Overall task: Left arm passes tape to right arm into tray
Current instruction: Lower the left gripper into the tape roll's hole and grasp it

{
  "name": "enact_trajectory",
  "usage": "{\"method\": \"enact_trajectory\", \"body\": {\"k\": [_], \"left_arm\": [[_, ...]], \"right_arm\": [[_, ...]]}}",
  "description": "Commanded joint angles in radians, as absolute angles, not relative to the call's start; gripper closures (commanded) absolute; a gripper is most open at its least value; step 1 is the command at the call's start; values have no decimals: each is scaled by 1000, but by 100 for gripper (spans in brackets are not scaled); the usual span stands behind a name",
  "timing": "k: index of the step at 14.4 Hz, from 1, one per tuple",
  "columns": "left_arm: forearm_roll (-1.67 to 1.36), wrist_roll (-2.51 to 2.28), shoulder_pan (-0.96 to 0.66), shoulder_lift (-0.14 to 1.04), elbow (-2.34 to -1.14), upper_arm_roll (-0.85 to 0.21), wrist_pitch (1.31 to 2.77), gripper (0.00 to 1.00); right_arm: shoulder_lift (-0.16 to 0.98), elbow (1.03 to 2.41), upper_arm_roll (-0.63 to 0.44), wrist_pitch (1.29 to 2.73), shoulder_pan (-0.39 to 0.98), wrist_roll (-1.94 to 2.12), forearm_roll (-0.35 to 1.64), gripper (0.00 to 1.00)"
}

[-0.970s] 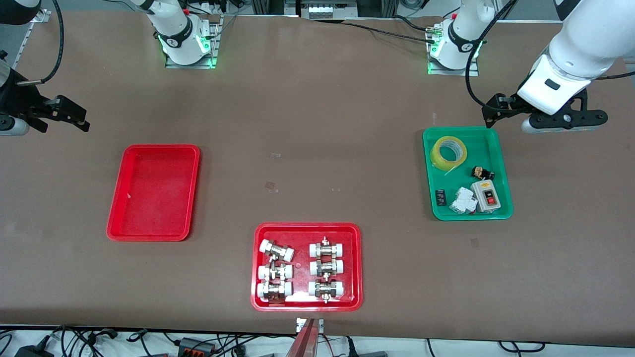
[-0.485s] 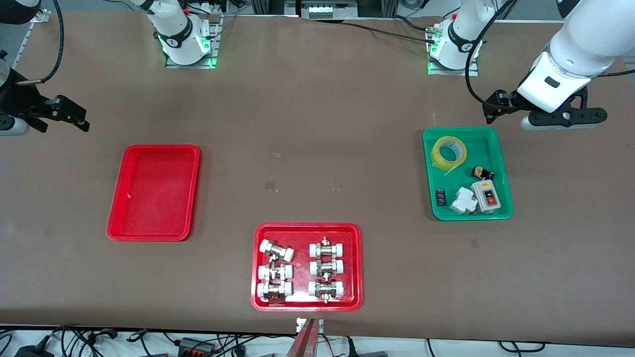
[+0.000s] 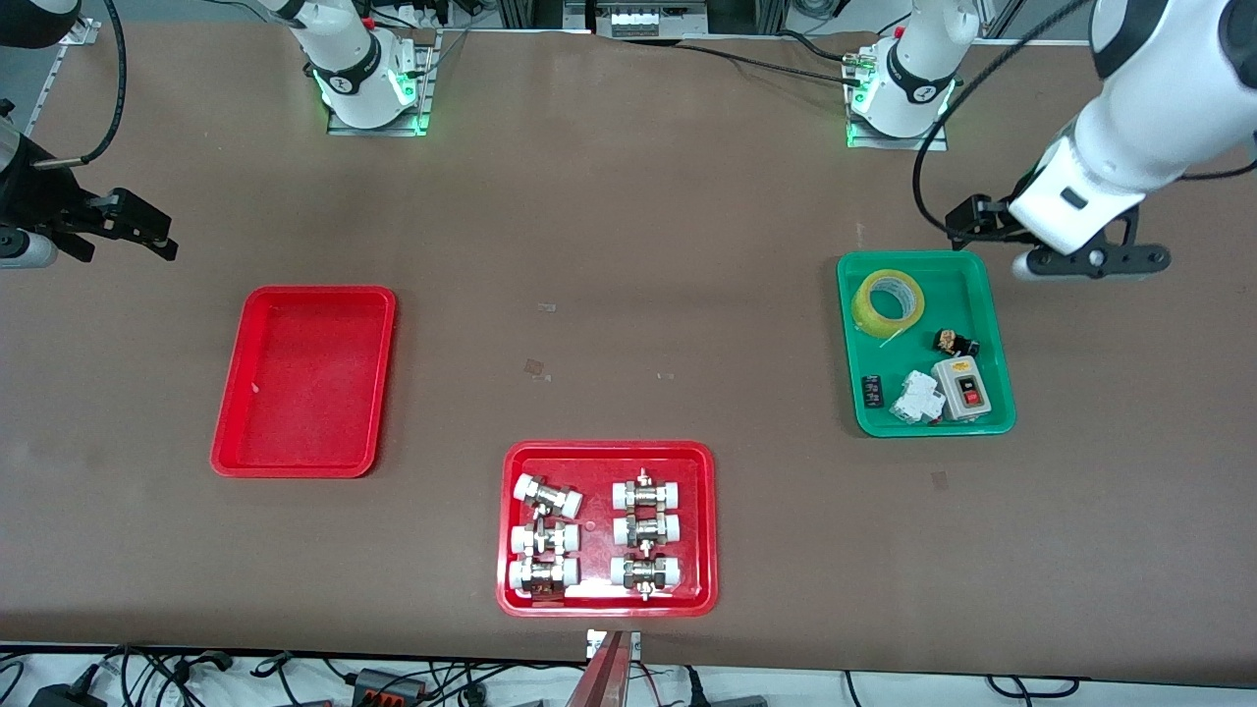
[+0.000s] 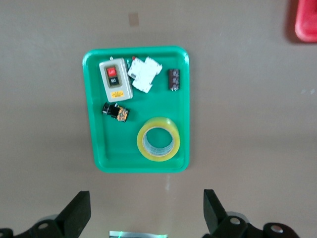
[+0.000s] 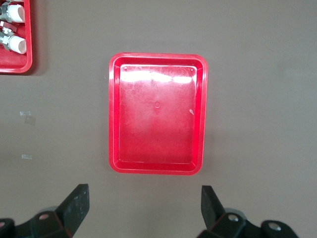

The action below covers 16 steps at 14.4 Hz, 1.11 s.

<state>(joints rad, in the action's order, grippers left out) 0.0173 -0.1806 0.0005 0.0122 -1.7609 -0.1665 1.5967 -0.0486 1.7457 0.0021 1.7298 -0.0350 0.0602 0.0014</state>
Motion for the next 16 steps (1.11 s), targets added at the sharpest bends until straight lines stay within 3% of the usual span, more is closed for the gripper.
{"method": "enact_trajectory", "body": {"k": [1,4,8,16], "left_arm": [[-12,-51,73,40,-1888,-164,1719,0],[-23,-23,101,51,-2095,-175,1914,0],[-21,-23,97,124,-2264,-178,2093,0],[-18,-28,112,265,-2272,-175,2198,0]], "right_arm": [[-43,1730,-6,1721,-26,60,-3,0],[-43,1718,-6,1713,-26,60,-6,0],[-41,1718,-6,1717,-28,58,-5,0],[-41,1709,-6,1710,-29,60,-5,0]]}}
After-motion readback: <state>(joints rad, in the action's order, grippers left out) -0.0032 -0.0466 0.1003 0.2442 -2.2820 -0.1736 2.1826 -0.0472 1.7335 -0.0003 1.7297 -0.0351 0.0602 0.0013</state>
